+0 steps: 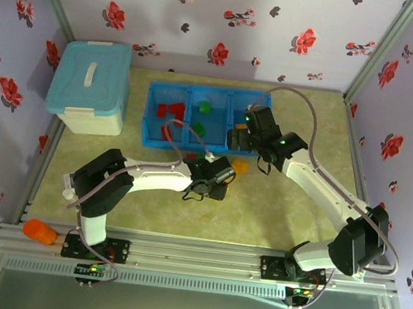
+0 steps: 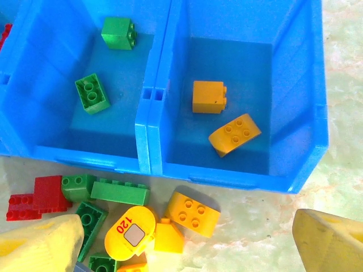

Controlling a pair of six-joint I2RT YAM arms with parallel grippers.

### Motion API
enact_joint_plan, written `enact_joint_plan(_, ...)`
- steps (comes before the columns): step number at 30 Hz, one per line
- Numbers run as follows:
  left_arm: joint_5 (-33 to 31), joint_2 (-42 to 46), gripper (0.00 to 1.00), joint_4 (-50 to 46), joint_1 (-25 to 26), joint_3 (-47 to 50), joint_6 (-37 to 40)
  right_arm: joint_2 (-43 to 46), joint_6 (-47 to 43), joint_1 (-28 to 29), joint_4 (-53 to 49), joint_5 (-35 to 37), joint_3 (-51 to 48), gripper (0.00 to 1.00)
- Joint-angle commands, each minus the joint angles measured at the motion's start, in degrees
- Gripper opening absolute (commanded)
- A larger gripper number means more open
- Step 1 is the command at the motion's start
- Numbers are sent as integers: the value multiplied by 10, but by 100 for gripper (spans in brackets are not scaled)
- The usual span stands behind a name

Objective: Sort the legos into containers by color
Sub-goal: Pick up the lego from the center of the table.

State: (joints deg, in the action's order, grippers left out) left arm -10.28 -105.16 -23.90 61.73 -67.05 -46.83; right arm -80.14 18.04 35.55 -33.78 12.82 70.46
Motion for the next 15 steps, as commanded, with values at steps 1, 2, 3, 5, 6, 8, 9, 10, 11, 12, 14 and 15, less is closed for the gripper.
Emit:
enact_joint_plan(1, 2, -19, 57, -22, -5, -9, 3, 21, 13, -7, 20, -5, -13, 95)
enact_joint_plan(2, 2, -23, 55, -21, -5, -7, 2, 22, 13, -8, 21, -6, -15, 95)
enact_joint_plan(3, 3, -26, 54, -20, -4, -6, 0, 24, 15, -8, 20, -6, -15, 95)
enact_joint_plan(5, 4, -33, 52, -18, -5, -2, -1, 27, 16, -9, 21, -7, -17, 95)
enact_joint_plan(6, 4, -33, 51, -17, -5, 0, -2, 29, 17, -9, 22, -8, -19, 95)
enact_joint_plan(8, 4, -32, 48, -16, -5, 3, -4, 32, 18, -9, 24, -8, -22, 95)
enact_joint_plan(9, 3, -30, 47, -17, -5, 5, -3, 32, 19, -9, 24, -7, -25, 95)
enact_joint_plan(10, 1, -27, 44, -18, -5, 6, -4, 33, 20, -9, 25, -7, -26, 95)
enact_joint_plan(11, -4, -24, 41, -22, -5, 8, -4, 35, 21, -9, 26, -7, -29, 95)
enact_joint_plan(12, -10, -19, 38, -26, -5, 9, -5, 36, 22, -9, 27, -8, -32, 94)
enact_joint_plan(14, -24, -5, 31, -38, -5, 13, -4, 39, 25, -9, 31, -11, -39, 94)
enact_joint_plan(15, -28, 5, 29, -45, -3, 13, -4, 40, 26, -9, 32, -12, -42, 94)
